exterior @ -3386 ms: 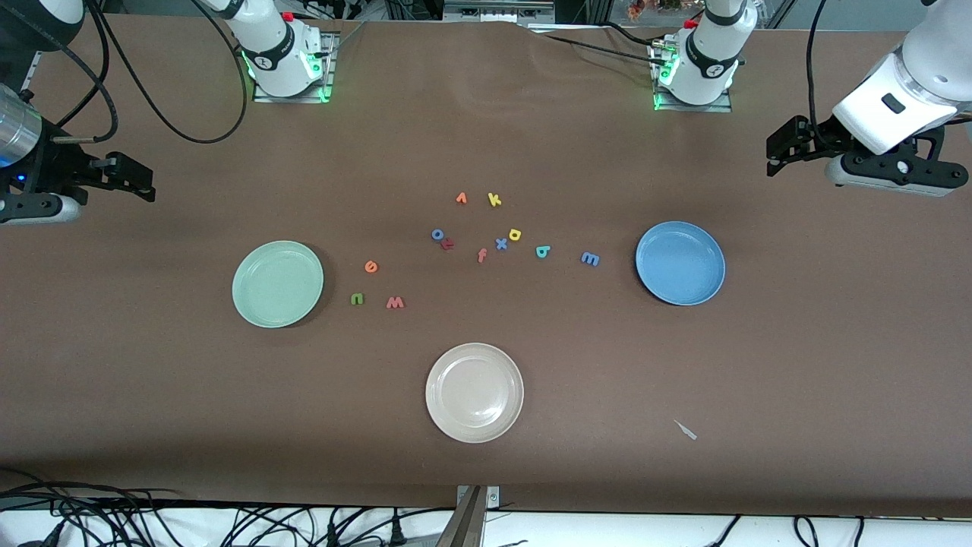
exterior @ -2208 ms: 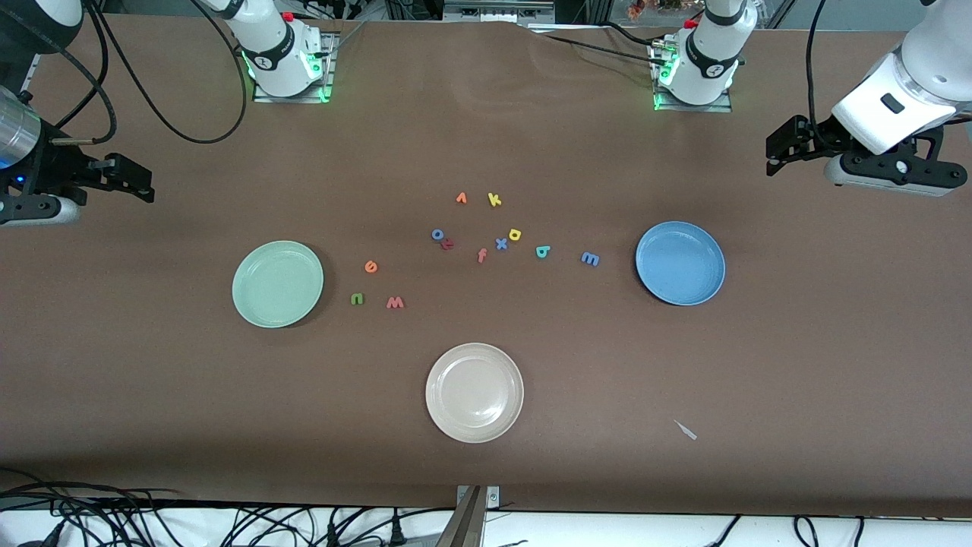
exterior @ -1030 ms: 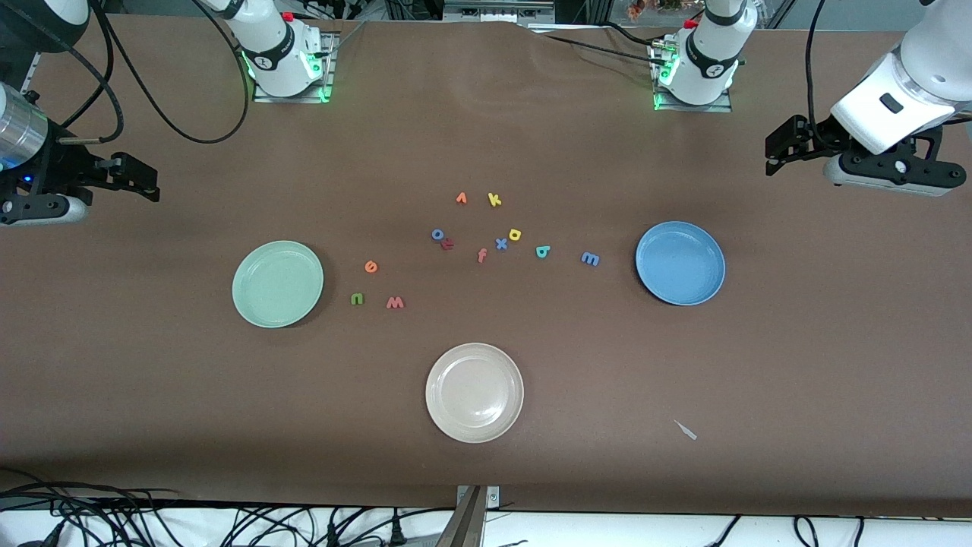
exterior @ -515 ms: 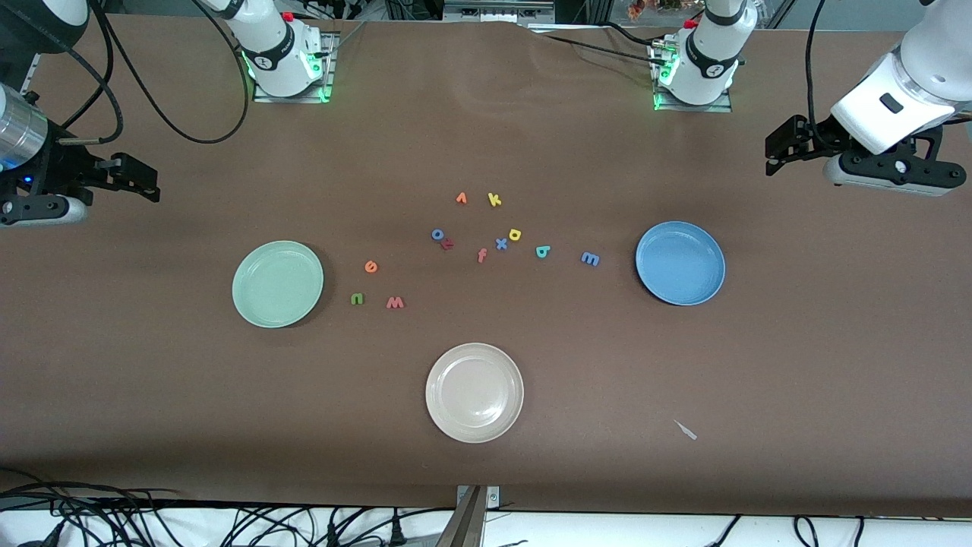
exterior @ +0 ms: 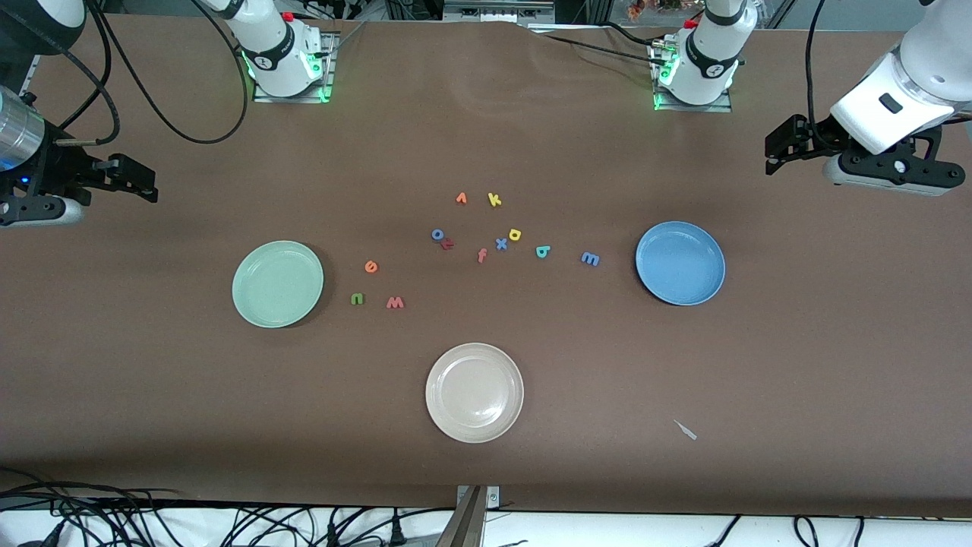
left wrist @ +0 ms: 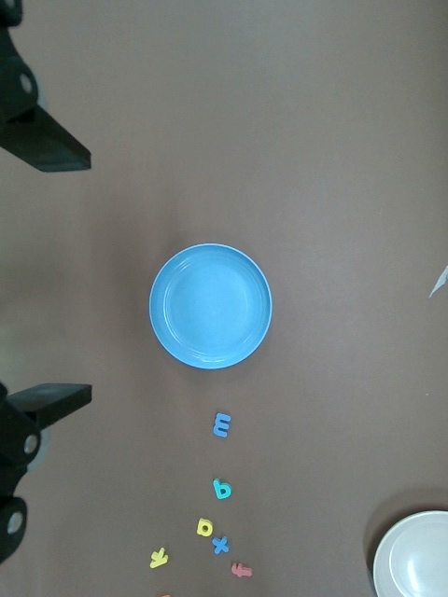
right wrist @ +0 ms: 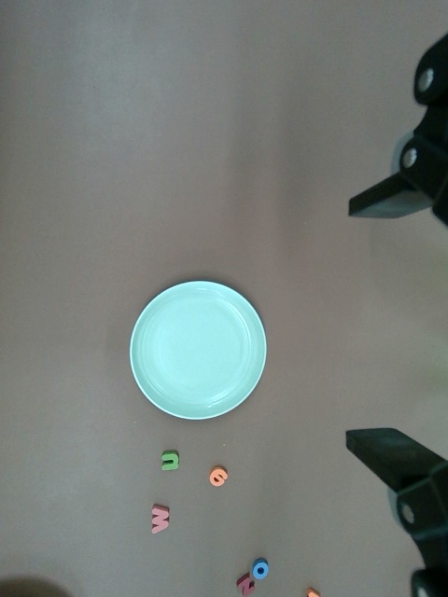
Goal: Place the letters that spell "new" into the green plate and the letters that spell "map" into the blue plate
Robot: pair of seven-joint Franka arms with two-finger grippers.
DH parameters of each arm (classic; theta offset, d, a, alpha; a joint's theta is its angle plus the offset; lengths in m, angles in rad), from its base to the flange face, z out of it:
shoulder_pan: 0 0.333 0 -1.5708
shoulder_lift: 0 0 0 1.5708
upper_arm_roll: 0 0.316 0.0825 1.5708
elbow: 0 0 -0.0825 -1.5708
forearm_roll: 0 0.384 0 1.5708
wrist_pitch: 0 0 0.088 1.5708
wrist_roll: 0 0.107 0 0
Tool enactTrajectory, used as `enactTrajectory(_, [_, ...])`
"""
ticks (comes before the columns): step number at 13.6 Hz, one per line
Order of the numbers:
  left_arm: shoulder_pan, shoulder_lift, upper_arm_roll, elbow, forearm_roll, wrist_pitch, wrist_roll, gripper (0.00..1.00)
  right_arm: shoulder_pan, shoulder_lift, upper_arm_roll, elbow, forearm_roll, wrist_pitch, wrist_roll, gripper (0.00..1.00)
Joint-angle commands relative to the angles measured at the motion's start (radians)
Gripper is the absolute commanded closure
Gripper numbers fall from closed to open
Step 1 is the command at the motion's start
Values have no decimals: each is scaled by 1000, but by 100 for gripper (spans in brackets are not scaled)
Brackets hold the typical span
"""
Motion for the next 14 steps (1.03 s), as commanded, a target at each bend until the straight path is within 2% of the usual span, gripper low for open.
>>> enactTrajectory(1, [1,13,0,34,-10,-24,9,0,-3,5,-1,18,37,-17,3,0])
enactTrajectory(3, [1,13,0,32,-10,-24,9,0,-3,5,-1,16,60,-14,3,0])
enactTrajectory(14, [1,15,0,34,-10,-24,9,0,-3,0,0,14,60,-18,3,0])
